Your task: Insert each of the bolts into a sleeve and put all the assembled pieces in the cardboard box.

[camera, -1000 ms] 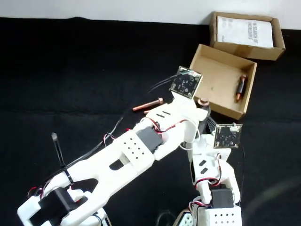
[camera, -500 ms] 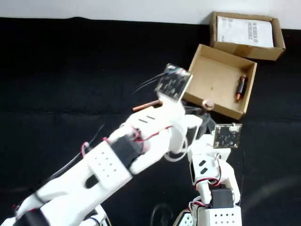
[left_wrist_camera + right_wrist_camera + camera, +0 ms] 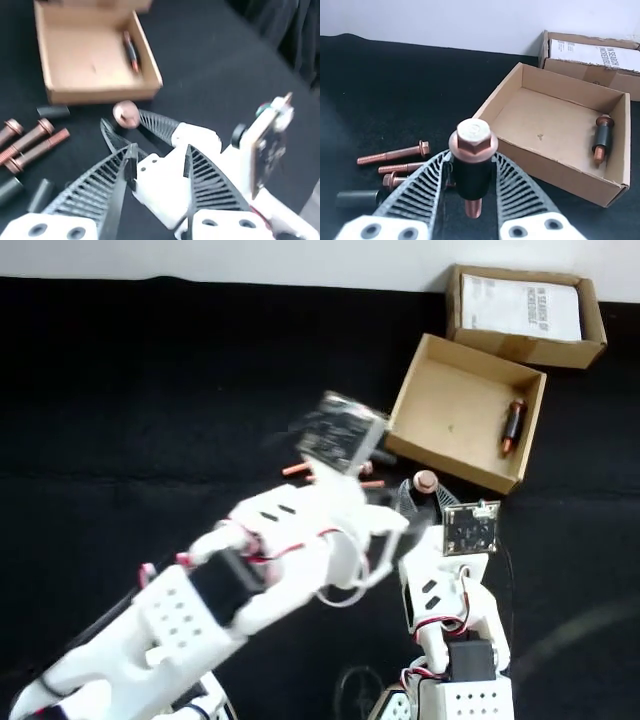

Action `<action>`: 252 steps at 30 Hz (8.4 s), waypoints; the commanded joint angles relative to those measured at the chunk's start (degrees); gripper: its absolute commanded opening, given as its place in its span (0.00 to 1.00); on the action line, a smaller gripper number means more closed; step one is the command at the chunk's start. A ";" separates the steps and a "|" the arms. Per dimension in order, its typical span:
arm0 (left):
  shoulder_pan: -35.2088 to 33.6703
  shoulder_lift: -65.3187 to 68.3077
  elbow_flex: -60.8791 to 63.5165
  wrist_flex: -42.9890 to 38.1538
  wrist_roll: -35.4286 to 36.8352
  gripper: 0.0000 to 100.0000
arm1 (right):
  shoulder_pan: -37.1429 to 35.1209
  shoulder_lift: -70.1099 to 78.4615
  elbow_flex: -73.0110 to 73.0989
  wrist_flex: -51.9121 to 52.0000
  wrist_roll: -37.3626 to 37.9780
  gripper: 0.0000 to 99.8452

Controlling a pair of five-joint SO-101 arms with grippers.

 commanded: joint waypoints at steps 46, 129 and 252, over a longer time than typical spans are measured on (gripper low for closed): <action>-48.66 -56.13 63.69 -7.65 -5.54 0.02 | 16.40 53.76 -49.01 -17.71 -1.93 0.01; -46.20 -55.60 63.69 -0.18 -5.80 0.02 | 13.85 134.11 -166.37 70.99 11.43 0.17; -44.70 -56.04 63.60 -0.18 -2.20 0.02 | -6.29 88.04 -120.04 70.81 34.90 0.01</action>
